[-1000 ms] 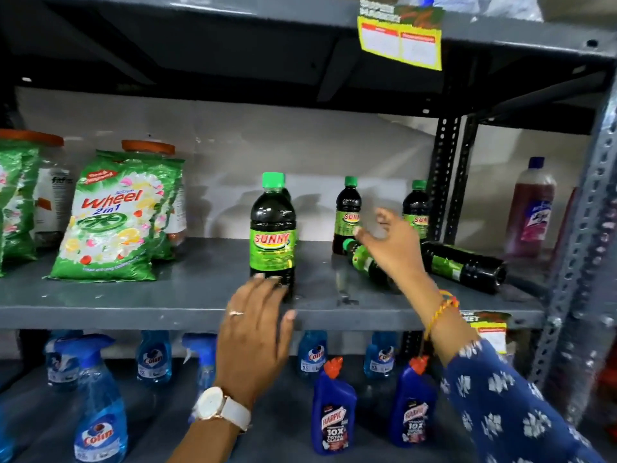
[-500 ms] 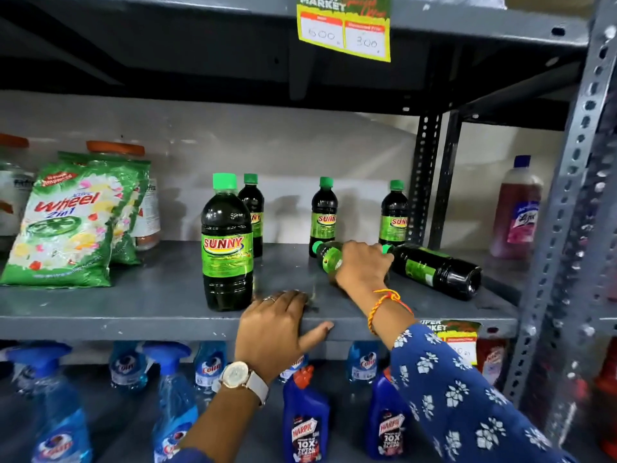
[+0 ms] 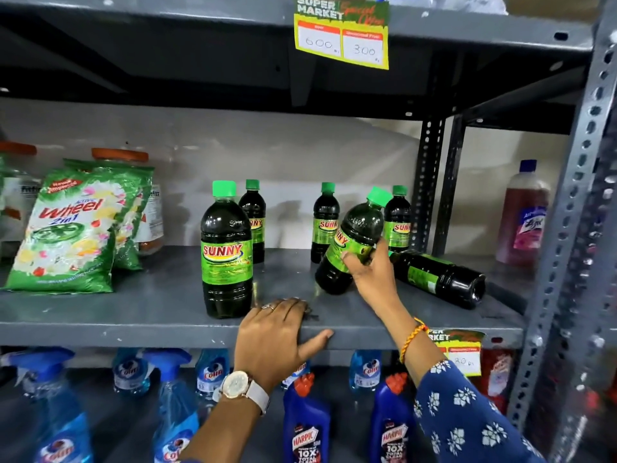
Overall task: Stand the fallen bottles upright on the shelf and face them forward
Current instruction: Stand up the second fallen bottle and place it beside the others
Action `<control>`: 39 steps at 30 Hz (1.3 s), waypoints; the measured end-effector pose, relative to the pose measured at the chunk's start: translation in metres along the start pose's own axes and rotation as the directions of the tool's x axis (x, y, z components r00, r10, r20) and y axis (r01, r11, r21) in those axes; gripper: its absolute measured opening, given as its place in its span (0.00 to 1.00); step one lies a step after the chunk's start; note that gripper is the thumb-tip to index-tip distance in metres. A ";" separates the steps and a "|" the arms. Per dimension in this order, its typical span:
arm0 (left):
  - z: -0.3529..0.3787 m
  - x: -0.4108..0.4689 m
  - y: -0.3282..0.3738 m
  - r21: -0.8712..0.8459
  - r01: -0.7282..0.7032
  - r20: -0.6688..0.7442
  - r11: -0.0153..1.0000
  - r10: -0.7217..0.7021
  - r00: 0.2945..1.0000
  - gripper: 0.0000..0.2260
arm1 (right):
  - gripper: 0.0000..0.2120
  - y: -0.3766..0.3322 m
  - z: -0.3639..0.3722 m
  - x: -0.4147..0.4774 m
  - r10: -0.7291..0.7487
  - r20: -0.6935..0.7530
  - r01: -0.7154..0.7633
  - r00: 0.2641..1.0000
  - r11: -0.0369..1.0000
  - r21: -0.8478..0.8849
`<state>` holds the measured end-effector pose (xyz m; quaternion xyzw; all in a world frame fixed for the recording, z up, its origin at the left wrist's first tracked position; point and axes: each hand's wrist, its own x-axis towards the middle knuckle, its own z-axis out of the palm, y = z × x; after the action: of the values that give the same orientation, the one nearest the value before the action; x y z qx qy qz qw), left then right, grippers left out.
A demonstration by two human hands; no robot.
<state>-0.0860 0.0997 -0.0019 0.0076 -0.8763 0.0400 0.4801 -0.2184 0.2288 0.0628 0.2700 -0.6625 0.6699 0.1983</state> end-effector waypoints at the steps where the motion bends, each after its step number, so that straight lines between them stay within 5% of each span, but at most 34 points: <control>1: 0.000 0.000 0.000 -0.003 0.002 -0.002 1.000 -0.002 1.000 0.25 | 0.24 0.000 0.000 -0.001 -0.010 0.012 0.010 1.000 1.000 -0.017; 10: 0.002 -0.002 0.000 -0.006 0.019 0.001 1.000 -0.019 1.000 0.25 | 0.32 0.002 0.005 0.002 0.032 0.178 0.004 0.983 0.980 -0.199; 16: 0.002 -0.002 0.000 -0.009 0.019 -0.024 1.000 -0.019 1.000 0.24 | 0.57 -0.005 0.006 -0.006 0.122 0.131 -0.074 0.984 0.945 -0.319; 20: 0.001 -0.002 0.001 -0.015 0.019 -0.024 1.000 -0.019 1.000 0.25 | 0.38 -0.004 0.002 -0.005 0.163 0.101 -0.134 0.981 0.960 -0.247; 24: 0.000 -0.002 0.001 -0.004 0.028 -0.011 1.000 -0.028 1.000 0.26 | 0.24 -0.001 -0.006 -0.002 0.311 0.240 -0.330 0.919 0.943 0.041; 29: -0.001 -0.002 0.001 -0.004 0.028 -0.005 1.000 -0.028 1.000 0.26 | 0.26 -0.003 -0.002 -0.005 0.213 0.203 -0.212 0.956 0.977 -0.029; 39: 0.003 -0.003 0.000 -0.005 0.021 -0.005 1.000 -0.021 1.000 0.26 | 0.25 -0.001 -0.004 -0.005 0.280 0.190 -0.279 0.941 0.960 -0.036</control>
<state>-0.0873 0.0989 -0.0059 0.0156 -0.8750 0.0326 0.4827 -0.2137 0.2330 0.0605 0.2360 -0.7132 0.6589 0.0374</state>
